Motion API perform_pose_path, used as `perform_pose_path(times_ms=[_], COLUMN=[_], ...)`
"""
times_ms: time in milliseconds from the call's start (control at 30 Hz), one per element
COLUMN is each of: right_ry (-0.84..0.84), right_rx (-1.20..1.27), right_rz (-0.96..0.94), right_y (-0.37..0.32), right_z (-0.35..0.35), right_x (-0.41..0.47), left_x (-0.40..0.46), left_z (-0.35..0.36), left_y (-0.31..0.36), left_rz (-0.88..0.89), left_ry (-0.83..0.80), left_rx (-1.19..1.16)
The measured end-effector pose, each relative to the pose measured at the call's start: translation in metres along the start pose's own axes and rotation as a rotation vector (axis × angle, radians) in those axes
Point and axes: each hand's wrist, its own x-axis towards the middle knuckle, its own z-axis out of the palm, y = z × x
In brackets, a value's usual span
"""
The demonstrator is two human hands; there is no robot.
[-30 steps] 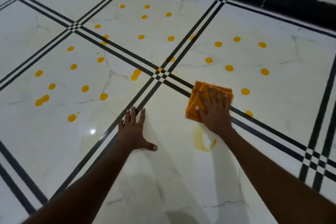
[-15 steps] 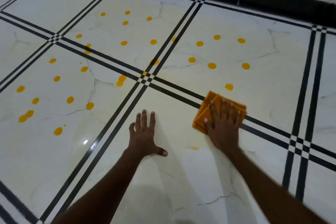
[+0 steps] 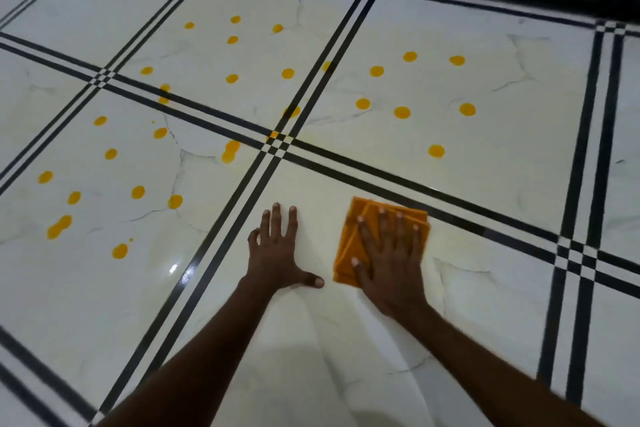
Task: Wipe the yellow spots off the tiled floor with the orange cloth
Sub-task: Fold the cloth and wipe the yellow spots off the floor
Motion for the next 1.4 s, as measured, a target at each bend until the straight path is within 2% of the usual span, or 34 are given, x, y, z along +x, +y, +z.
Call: perform_pose_path(times_ms=[67, 100, 167, 233, 300, 367, 433, 500, 533, 633, 700, 733, 767, 833, 900, 967, 1033, 1167, 1233, 1267, 1333, 1400], right_ry=[-0.058, -0.078, 0.011, 0.109, 0.119, 0.078, 0.016, -0.049, -0.065, 0.048, 0.131, 0.119, 0.084, 0.01, -0.056, -0.141, -0.147, 0.187, 0.164, 0.11, 0.04, 0.008], right_rx=[-0.011, -0.006, -0.036, -0.047, -0.014, 0.025, 0.023, -0.017, -0.033, -0.047, -0.03, -0.025, -0.009, 0.008, -0.017, -0.075, -0.049, 0.133, 0.184, 0.177, 0.208, 0.359], right_rz=[-0.173, -0.175, 0.016, 0.212, 0.299, 0.234, 0.014, -0.172, -0.181, 0.106, 0.251, 0.254, 0.201, -0.022, -0.19, -0.24, -0.133, 0.373, 0.602, 0.654, 0.677, 0.723], right_y=[0.003, 0.017, 0.059, 0.088, 0.074, 0.034, 0.002, 0.003, 0.017, 0.073, 0.067, 0.048, 0.027, 0.004, 0.011, 0.027, 0.034, 0.027, 0.028, 0.026, 0.019, 0.012], right_z=[0.0, -0.003, -0.006, -0.012, -0.013, -0.006, 0.002, 0.001, -0.004, -0.014, -0.015, -0.014, -0.011, -0.004, -0.006, -0.016, -0.025, -0.045, -0.05, -0.052, -0.055, -0.062], right_x=[0.041, 0.061, 0.079, 0.058, 0.019, -0.008, 0.0, 0.045, 0.067, 0.08, 0.039, 0.016, 0.001, 0.011, 0.056, 0.093, 0.094, 0.065, 0.061, 0.064, 0.074, 0.091], left_x=[-0.002, -0.003, -0.002, -0.002, -0.002, -0.002, -0.001, 0.0, 0.001, 0.001, 0.0, 0.0, 0.001, 0.002, 0.003, 0.003, 0.002, 0.003, 0.003, 0.003, 0.004, 0.005], left_z=[0.0, 0.001, 0.004, 0.006, 0.006, 0.004, 0.003, 0.003, 0.003, 0.0, -0.002, -0.003, -0.004, -0.006, -0.006, -0.004, -0.001, -0.001, -0.001, -0.001, -0.001, -0.003], left_y=[-0.008, -0.012, -0.016, -0.015, -0.012, -0.01, -0.01, -0.012, -0.012, -0.011, -0.006, -0.003, -0.001, 0.0, -0.001, -0.003, -0.003, -0.005, -0.005, -0.005, -0.006, -0.005], left_rz=[0.024, 0.033, 0.041, 0.041, 0.034, 0.028, 0.027, 0.022, 0.026, 0.026, 0.018, 0.014, 0.012, 0.003, 0.007, 0.008, 0.01, 0.0, 0.003, 0.003, 0.002, 0.002], left_ry=[0.013, 0.026, 0.054, 0.066, 0.064, 0.053, 0.037, 0.025, 0.021, 0.005, -0.009, -0.015, -0.022, -0.034, -0.038, -0.048, -0.038, -0.029, -0.04, -0.048, -0.068, -0.092], left_rx=[0.006, 0.003, -0.011, -0.021, -0.021, -0.025, -0.011, 0.012, 0.022, 0.032, 0.017, 0.015, 0.02, 0.033, 0.042, 0.044, 0.035, 0.037, 0.036, 0.031, 0.026, 0.029])
